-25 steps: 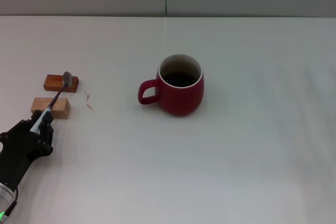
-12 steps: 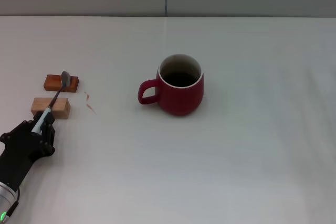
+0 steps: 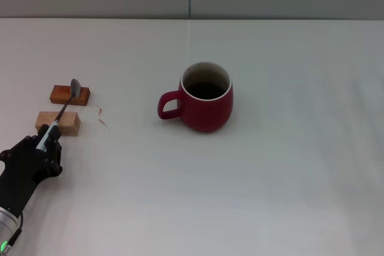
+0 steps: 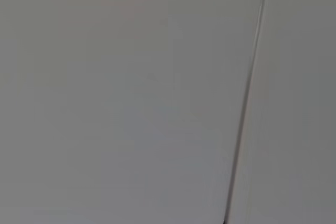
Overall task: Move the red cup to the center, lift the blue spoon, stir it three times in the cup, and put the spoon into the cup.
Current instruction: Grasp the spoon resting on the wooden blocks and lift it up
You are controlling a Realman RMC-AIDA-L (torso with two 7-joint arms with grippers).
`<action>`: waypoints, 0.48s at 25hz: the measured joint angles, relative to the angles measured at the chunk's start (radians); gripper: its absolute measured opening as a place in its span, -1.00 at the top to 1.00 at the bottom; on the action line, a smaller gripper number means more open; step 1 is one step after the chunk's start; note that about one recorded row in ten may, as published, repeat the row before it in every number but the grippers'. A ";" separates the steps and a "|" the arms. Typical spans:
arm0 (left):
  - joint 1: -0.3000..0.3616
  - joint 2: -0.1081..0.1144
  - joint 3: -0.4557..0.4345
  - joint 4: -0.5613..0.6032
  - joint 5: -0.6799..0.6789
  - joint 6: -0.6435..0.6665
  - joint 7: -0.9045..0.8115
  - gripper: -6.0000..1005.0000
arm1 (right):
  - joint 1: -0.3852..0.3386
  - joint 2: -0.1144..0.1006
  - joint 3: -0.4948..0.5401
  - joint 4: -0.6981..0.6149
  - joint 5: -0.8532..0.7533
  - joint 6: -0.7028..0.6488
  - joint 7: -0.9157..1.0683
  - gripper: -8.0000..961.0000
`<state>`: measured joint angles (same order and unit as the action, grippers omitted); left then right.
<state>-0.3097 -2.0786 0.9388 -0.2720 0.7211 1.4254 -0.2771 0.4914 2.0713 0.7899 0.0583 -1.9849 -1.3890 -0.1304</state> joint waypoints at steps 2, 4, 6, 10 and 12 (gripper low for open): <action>0.000 0.000 0.000 0.000 0.000 0.004 -0.003 0.72 | -0.001 0.000 0.000 0.000 0.000 0.000 0.000 -0.45; 0.000 0.000 0.000 0.000 0.000 0.012 -0.006 0.72 | -0.001 0.000 0.000 0.000 0.000 -0.001 0.000 -0.45; 0.000 0.000 0.000 0.000 0.000 0.025 -0.008 0.72 | -0.001 0.000 0.000 0.000 0.000 -0.001 0.000 -0.45; 0.000 0.004 0.003 0.005 0.000 0.060 -0.048 0.72 | -0.001 0.000 0.000 0.000 0.000 -0.001 0.000 -0.45; 0.000 0.007 0.006 0.010 0.000 0.078 -0.083 0.72 | -0.001 0.000 0.000 0.000 0.000 -0.001 0.000 -0.45</action>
<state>-0.3099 -2.0714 0.9453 -0.2615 0.7209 1.5032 -0.3606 0.4905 2.0714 0.7899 0.0583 -1.9849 -1.3899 -0.1304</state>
